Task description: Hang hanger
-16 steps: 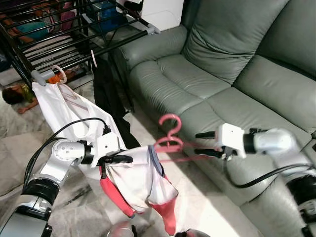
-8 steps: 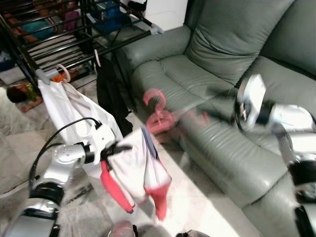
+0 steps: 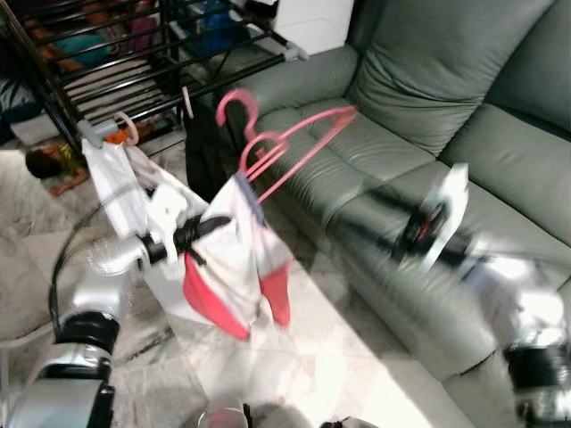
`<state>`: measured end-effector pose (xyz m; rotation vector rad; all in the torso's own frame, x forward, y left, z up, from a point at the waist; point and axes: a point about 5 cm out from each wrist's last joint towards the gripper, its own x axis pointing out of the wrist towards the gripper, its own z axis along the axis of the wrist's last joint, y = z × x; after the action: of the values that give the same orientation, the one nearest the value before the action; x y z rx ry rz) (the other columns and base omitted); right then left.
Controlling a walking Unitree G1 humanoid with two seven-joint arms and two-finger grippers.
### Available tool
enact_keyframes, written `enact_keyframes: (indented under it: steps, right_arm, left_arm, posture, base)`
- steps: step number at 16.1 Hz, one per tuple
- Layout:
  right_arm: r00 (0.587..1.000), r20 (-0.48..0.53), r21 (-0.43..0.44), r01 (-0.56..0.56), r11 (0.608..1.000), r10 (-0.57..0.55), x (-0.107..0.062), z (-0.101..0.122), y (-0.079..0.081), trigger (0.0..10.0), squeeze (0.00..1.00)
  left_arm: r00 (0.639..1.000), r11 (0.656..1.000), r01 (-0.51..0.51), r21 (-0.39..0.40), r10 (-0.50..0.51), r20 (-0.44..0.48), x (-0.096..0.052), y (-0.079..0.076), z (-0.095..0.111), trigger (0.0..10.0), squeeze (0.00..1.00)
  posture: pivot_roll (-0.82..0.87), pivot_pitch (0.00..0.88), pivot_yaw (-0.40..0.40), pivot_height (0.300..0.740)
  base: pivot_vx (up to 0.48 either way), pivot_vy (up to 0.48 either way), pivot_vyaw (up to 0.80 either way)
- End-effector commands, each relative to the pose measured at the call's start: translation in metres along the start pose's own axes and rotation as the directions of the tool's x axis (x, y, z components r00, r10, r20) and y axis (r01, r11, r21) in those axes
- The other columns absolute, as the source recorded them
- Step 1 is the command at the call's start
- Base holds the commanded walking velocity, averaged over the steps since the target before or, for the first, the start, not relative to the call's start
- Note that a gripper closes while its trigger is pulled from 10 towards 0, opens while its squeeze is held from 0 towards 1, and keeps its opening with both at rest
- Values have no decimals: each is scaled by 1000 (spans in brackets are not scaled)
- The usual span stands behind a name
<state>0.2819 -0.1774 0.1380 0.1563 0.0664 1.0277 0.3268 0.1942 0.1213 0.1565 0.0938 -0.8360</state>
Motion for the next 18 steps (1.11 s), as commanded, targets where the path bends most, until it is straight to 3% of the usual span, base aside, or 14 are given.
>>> enact_keyframes:
  steps: [1,2,3,6,9,14,16,18]
  right_arm:
    - [999,-35,36,-17,999,19,2,-13,5,10000,941]
    - [998,-59,67,-5,998,9,2,-23,7,10000,584]
    - [996,-84,95,14,995,-6,4,-33,9,10000,43]
    - [992,-111,86,77,993,-67,15,-46,9,10000,0]
    - [995,-64,87,79,993,-74,24,-41,9,10000,0]
    - [996,-44,80,78,994,-75,26,-39,10,10000,0]
    - [999,-29,103,41,994,-38,24,-36,13,10000,0]
    - [993,-98,127,-48,991,61,12,-43,23,10000,0]
  left_arm:
    - [994,995,72,69,-78,77,2,2,32,0,0]
    - [988,989,118,87,-126,90,1,-1,42,0,0]
    - [975,976,194,103,-203,88,-1,-5,53,0,0]
    - [929,918,363,157,-370,15,-8,-16,70,0,0]
    - [909,883,418,216,-407,-95,-10,-16,64,0,0]
    - [877,850,479,217,-472,-87,-4,-30,67,0,0]
    - [893,853,449,267,-433,-121,-3,-24,62,0,0]
    - [933,880,358,313,-353,-75,2,-14,66,0,0]
  posture:
    - [-14,0,64,740]
    - [-9,0,64,740]
    - [0,0,64,740]
    - [9,0,64,740]
    - [13,0,65,740]
    - [7,0,69,740]
    - [7,0,69,740]
    - [3,0,69,740]
  base:
    - [0,0,0]
    - [0,0,0]
    - [0,0,0]
    - [0,0,0]
    - [0,0,0]
    - [0,0,0]
    - [0,0,0]
    - [0,0,0]
